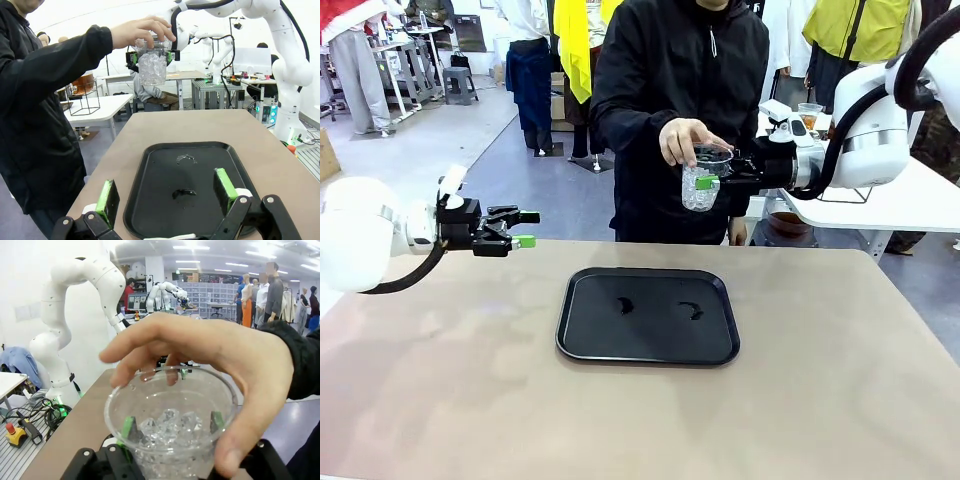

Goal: Pour the drink into the iced cup.
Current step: Open the gripper to release the iced cup you were holding.

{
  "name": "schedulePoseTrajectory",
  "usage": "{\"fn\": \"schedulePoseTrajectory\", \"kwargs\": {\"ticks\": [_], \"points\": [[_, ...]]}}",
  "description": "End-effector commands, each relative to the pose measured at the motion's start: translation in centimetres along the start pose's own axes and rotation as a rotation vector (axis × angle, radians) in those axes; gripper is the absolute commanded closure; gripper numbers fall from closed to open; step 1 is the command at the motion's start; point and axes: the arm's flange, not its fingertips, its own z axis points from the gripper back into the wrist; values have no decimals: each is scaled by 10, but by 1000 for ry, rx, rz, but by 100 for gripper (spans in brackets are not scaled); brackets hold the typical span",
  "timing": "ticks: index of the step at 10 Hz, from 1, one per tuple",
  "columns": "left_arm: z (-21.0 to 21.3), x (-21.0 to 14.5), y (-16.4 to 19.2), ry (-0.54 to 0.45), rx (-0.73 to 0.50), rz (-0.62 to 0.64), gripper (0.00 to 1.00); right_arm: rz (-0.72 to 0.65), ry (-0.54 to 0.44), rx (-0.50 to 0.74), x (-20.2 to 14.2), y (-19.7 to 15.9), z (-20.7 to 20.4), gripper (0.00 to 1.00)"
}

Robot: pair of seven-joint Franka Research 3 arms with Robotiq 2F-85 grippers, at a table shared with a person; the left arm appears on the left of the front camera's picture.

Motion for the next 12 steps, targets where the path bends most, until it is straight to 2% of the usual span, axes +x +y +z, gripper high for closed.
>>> {"fn": "schedulePoseTrajectory", "kwargs": {"ticks": [1,12], "points": [[-1,3,1,-3,0,5,0,18,-6,8,2,1,1,24],[-1,3,1,-3,0,5,0,18,-6,8,2,1,1,24]]}}
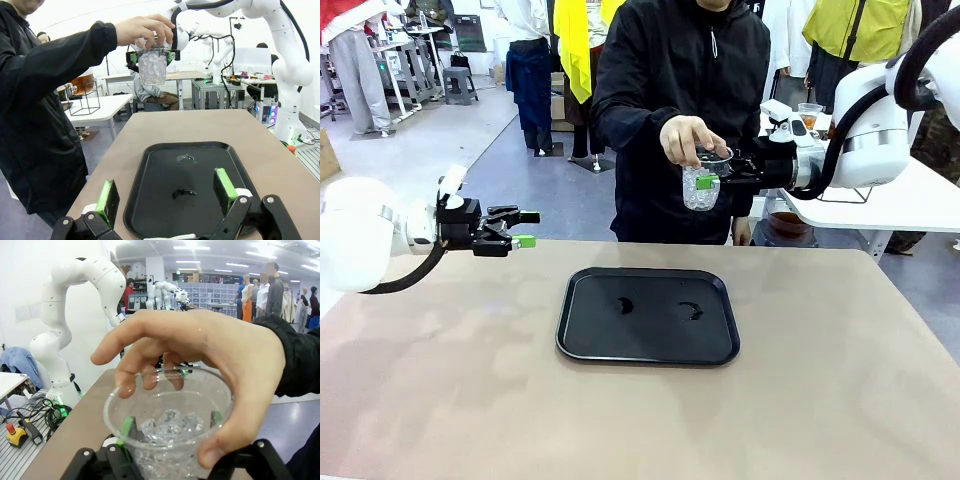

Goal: Pour the drink into the iced cup.
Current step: Open the gripper to release the iced cup you were holding.

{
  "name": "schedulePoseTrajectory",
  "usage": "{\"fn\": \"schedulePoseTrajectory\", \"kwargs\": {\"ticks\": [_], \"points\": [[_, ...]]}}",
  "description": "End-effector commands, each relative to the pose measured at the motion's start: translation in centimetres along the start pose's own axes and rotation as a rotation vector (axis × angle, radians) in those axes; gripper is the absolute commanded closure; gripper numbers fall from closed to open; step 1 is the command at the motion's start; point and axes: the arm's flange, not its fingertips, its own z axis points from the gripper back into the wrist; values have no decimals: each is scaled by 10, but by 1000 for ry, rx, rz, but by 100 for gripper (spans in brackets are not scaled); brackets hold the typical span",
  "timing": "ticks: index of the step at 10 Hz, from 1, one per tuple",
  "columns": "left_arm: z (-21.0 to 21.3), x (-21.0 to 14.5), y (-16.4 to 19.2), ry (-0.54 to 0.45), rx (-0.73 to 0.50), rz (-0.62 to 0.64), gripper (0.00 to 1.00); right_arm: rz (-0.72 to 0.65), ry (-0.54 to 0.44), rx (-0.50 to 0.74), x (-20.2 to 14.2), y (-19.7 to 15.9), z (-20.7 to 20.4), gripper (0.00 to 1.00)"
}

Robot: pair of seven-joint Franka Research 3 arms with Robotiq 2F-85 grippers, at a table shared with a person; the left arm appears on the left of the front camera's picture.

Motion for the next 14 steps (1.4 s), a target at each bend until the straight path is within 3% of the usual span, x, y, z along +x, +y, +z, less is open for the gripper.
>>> {"fn": "schedulePoseTrajectory", "kwargs": {"ticks": [1,3,4,5,10,14], "points": [[-1,3,1,-3,0,5,0,18,-5,6,2,1,1,24],[-1,3,1,-3,0,5,0,18,-5,6,2,1,1,24],[-1,3,1,-3,0,5,0,0,0,0,0,0,0,8],[-1,3,1,-3,0,5,0,-20,-10,2,-3,0,5,0],[-1,3,1,-3,0,5,0,-29,-44,-67,-30,12,53,0],[-1,3,1,-3,0,5,0,-1,-20,-124,-84,36,103,0]]}}
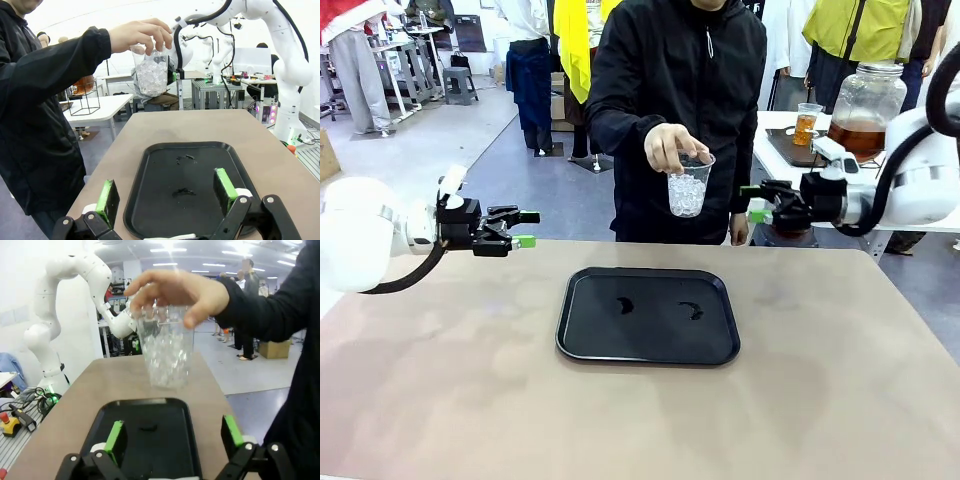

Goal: Pour the drink into the iced cup.
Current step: Open the gripper to release the iced cup you were holding.

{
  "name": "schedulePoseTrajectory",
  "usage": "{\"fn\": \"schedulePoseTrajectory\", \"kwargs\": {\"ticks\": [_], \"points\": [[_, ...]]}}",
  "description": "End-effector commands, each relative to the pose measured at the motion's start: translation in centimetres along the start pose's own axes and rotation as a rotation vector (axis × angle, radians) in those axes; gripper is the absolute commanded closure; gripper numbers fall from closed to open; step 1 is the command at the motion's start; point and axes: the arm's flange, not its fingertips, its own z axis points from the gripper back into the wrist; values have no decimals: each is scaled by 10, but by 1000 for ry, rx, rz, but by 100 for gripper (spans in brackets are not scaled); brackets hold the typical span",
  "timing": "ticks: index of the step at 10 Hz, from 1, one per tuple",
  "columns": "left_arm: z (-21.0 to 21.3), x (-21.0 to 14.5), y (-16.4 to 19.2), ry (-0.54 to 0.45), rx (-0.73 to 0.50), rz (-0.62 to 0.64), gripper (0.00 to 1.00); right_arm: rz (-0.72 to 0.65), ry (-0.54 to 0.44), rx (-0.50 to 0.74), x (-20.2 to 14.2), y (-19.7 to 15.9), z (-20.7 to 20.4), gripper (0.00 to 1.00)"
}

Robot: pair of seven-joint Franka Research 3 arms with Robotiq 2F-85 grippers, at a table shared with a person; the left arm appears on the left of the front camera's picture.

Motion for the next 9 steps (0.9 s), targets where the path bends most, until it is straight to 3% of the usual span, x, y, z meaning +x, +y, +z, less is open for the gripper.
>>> {"fn": "schedulePoseTrajectory", "kwargs": {"ticks": [1,4,9], "points": [[-1,3,1,-3,0,5,0,8,-13,0,-19,11,14,0],[-1,3,1,-3,0,5,0,-12,-28,4,-50,15,34,0],[-1,3,1,-3,0,5,0,-45,-25,-25,-55,15,35,0]]}}
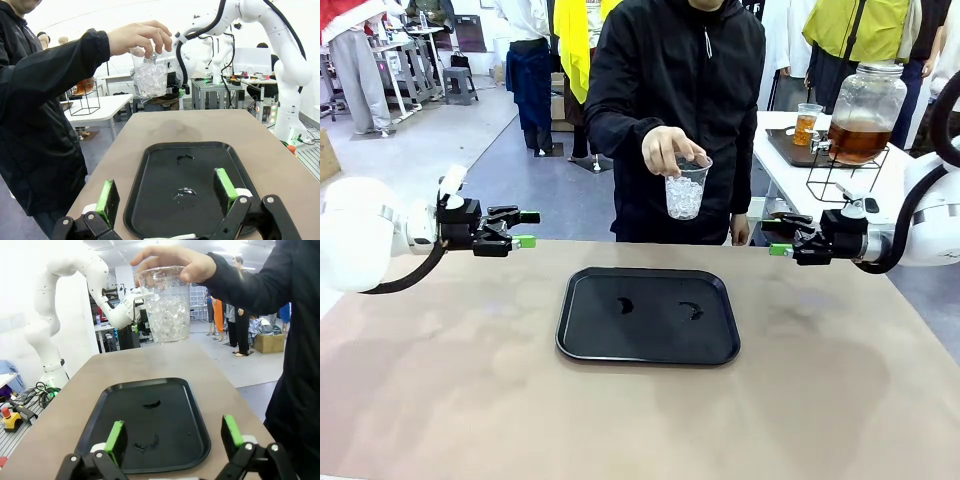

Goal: Pour the drink into the iced cup.
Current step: Open the gripper to release the iced cup you were holding.

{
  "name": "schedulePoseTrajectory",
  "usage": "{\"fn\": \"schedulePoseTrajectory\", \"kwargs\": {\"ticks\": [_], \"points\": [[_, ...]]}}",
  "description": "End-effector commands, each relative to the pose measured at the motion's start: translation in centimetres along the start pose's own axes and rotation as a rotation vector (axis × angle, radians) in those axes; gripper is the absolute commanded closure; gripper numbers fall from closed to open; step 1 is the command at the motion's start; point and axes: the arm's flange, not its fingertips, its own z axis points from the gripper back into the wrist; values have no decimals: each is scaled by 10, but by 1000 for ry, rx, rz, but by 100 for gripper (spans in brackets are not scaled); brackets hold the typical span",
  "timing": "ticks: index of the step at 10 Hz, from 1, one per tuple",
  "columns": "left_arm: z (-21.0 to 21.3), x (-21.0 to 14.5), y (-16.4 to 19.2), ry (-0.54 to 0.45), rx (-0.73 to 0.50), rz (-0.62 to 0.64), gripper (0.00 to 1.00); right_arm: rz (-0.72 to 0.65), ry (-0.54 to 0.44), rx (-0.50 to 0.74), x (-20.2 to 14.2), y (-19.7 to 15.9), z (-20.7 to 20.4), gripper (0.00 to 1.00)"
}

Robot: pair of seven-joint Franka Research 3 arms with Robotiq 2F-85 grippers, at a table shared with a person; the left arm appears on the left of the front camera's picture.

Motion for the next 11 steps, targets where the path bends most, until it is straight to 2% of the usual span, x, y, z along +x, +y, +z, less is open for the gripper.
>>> {"fn": "schedulePoseTrajectory", "kwargs": {"ticks": [1,11], "points": [[-1,3,1,-3,0,5,0,3,0,4,4,0,-2,0],[-1,3,1,-3,0,5,0,3,0,4,4,0,-2,0]]}}
